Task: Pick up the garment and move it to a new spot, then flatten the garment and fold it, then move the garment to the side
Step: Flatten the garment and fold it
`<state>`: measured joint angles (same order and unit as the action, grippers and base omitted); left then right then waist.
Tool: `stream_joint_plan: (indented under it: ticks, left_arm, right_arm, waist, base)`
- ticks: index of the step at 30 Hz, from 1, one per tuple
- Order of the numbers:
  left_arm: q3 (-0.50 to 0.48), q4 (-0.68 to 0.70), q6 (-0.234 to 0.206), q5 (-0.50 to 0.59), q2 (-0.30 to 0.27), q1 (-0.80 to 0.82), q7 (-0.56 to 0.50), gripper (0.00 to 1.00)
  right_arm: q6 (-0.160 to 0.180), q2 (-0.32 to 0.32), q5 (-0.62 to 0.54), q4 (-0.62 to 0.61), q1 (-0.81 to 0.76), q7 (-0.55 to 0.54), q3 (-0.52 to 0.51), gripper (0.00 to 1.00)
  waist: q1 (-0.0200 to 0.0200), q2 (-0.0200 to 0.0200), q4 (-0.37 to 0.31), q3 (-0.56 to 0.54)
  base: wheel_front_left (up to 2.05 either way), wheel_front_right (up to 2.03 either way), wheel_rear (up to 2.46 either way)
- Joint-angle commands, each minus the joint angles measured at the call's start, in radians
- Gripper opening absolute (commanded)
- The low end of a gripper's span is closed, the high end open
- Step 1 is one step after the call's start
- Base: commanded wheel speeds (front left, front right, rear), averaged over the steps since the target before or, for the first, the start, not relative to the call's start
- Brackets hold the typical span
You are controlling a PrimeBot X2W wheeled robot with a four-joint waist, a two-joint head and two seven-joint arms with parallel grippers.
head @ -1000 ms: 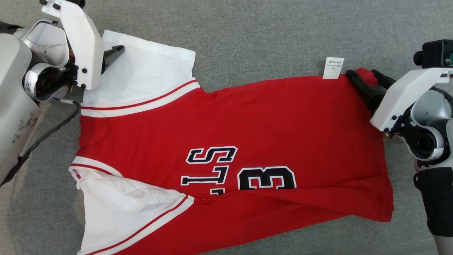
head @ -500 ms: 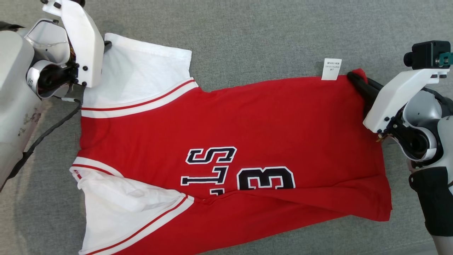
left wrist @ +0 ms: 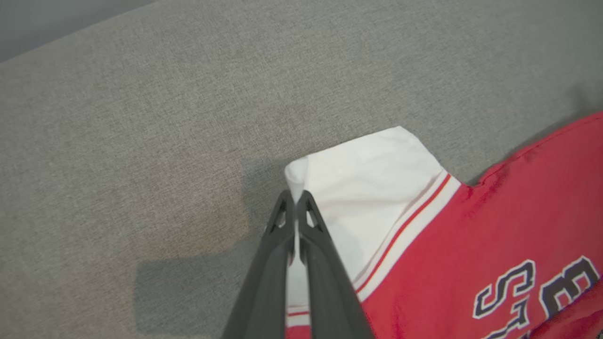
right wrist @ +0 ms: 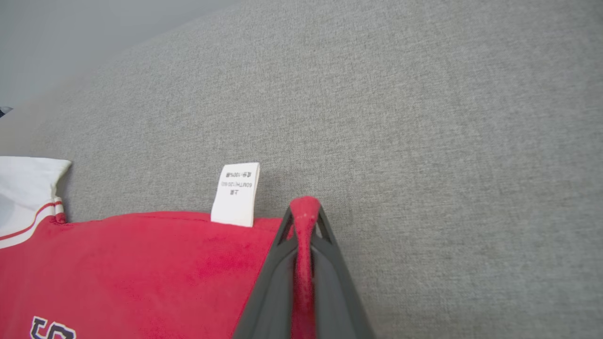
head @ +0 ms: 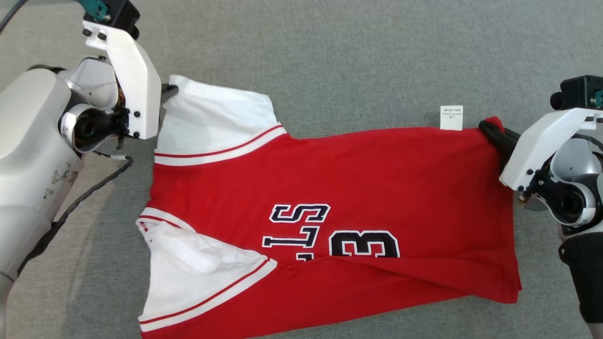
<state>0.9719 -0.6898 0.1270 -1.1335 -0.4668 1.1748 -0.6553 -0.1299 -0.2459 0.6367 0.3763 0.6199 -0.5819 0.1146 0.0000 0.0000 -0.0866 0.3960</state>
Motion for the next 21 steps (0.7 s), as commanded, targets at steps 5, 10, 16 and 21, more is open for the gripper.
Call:
stream_joint_plan:
  ticks: [5, 10, 16, 21]
  left_arm:
    - [0.011, 0.053, 0.005, -0.089, -0.016, -0.05, -0.075, 0.0]
    - [0.028, 0.096, 0.004, -0.144, -0.041, -0.085, -0.161, 0.0]
    - [0.038, 0.127, -0.001, -0.176, -0.066, -0.116, -0.221, 0.0]
    - [0.045, 0.166, -0.021, -0.2, -0.09, -0.145, -0.262, 0.0]
  right_arm:
    - [-0.002, -0.035, 0.032, -0.006, -0.031, -0.096, -0.003, 0.0]
    - [-0.002, -0.065, 0.034, -0.025, -0.063, -0.175, -0.006, 0.0]
    - [-0.002, -0.099, 0.022, -0.041, -0.094, -0.228, -0.006, 0.0]
    - [-0.002, -0.128, 0.016, -0.048, -0.107, -0.249, -0.009, 0.0]
  waist:
    - [0.0, 0.0, 0.04, -0.076]
    - [0.0, 0.0, 0.057, -0.108]
    - [0.0, 0.0, 0.067, -0.131]
    - [0.0, 0.0, 0.076, -0.139]
  base:
    - [0.0, 0.0, 0.0]
    - [0.0, 0.0, 0.0]
    - [0.0, 0.0, 0.0]
    - [0.0, 0.0, 0.0]
